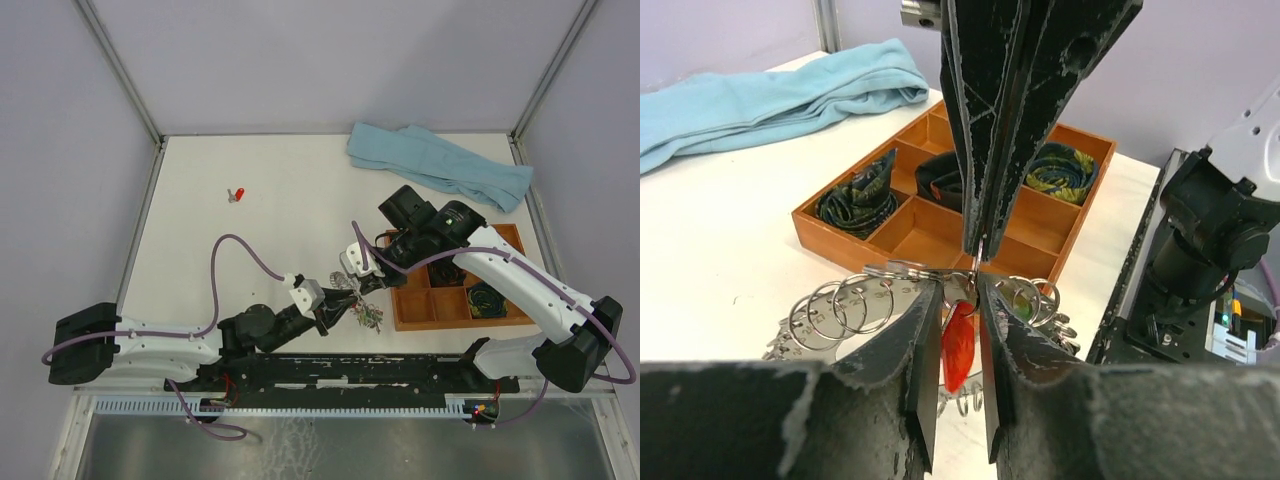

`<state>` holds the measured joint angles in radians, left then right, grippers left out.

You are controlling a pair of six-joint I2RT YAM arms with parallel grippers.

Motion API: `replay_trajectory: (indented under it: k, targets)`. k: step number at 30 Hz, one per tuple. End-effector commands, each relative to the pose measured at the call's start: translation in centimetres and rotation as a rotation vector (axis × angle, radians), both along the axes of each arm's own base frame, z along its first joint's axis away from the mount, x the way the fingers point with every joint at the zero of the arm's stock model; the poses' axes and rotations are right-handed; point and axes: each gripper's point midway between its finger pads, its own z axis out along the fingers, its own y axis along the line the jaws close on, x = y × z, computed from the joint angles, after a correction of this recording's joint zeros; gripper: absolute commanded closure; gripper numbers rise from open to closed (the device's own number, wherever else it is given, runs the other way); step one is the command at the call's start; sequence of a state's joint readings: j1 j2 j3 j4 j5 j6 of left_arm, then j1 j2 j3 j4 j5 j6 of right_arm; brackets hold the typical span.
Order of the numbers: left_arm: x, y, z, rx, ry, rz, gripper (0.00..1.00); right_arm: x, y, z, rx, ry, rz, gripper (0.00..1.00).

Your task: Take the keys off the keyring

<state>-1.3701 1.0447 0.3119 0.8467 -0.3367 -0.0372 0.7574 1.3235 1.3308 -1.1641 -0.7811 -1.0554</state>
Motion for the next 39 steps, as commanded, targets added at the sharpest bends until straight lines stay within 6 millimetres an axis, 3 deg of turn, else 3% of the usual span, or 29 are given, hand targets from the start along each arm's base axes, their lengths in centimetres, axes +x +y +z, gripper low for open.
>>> replay_trajectory:
  k: [1, 10, 25, 39]
  targets:
    - [0.5, 0.9, 2.4, -0.047, -0.04, 0.042, 0.73, 0.3, 0.7, 1.0, 0.045, -0.015, 0.001, 0.99]
    - [0.4, 0.8, 2.1, -0.024, -0.052, 0.033, 0.79, 0.4, 0.9, 1.0, 0.047, -0.01, -0.008, 0.99]
    - [0.6, 1.4, 1.6, -0.002, -0.061, 0.05, 0.8, 0.6, 1.2, 1.1, 0.047, 0.01, -0.037, 0.99]
    - [1.5, 2.1, 1.0, 0.05, -0.089, 0.106, 0.97, 1.5, 1.9, 0.9, 0.041, 0.048, -0.118, 0.99]
